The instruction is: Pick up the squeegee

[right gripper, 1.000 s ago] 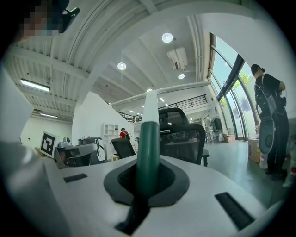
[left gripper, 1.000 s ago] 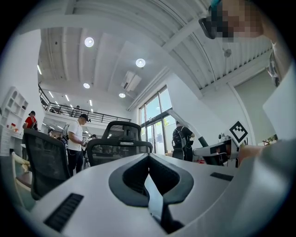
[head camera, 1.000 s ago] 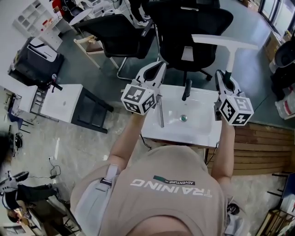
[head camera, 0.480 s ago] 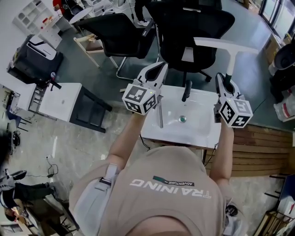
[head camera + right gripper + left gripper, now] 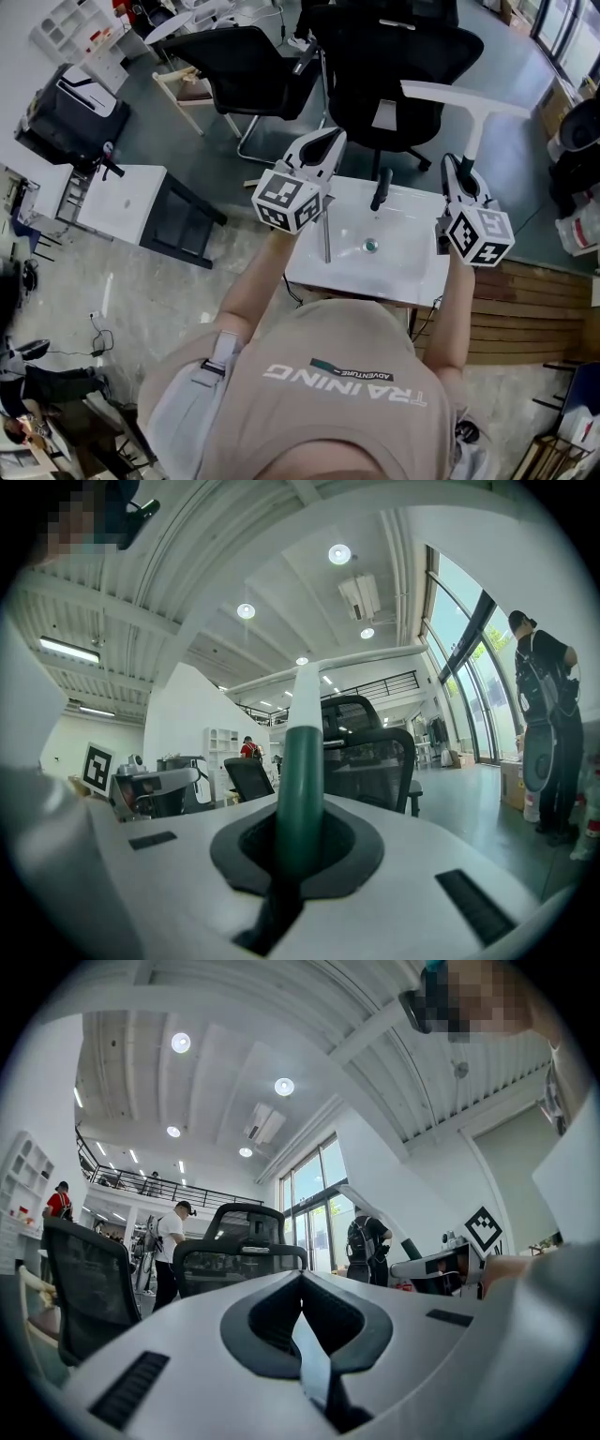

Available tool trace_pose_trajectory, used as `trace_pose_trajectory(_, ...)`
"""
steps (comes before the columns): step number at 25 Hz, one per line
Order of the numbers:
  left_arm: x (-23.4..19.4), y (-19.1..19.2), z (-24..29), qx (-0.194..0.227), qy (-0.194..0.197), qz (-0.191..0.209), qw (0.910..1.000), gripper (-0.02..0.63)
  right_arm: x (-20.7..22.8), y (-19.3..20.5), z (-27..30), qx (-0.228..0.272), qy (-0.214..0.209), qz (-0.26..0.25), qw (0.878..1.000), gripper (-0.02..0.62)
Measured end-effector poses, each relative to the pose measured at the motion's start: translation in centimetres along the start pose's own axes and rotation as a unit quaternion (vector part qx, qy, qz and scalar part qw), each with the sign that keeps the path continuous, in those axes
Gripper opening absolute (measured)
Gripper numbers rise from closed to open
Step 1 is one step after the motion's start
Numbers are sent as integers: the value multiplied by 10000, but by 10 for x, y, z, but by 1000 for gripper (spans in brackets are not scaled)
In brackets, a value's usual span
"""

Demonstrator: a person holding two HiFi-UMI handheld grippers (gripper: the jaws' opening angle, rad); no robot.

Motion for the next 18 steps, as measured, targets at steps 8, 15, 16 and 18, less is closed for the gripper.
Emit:
trace_pose_trajectory(8,-2,3,2,-34,27,11,10000,12,0,1,3,36,-1,-16,10000,29)
trace_pose_trajectory(15,-7,3,3,-44,34,36,10000,12,1,3,6,44,24,-10,10000,29)
trace_pose_trajectory(16,-8,4,3,-42,32,30,10000,12,1,3,6,39,21,-9,10000,29)
trace_pose_trajectory(18,-9,5,4,-41,31,31,10000,12,1,3,8,34,7,-9,10000,29)
Point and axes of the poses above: the fingertips, and each gripper's own axes: z forward along the fingers, x to its right, y out of its underside, the point moved 4 cm from there along -z, backward along the fingers, and after that the axes turned 14 degrees about x, right-handed, at the moved point
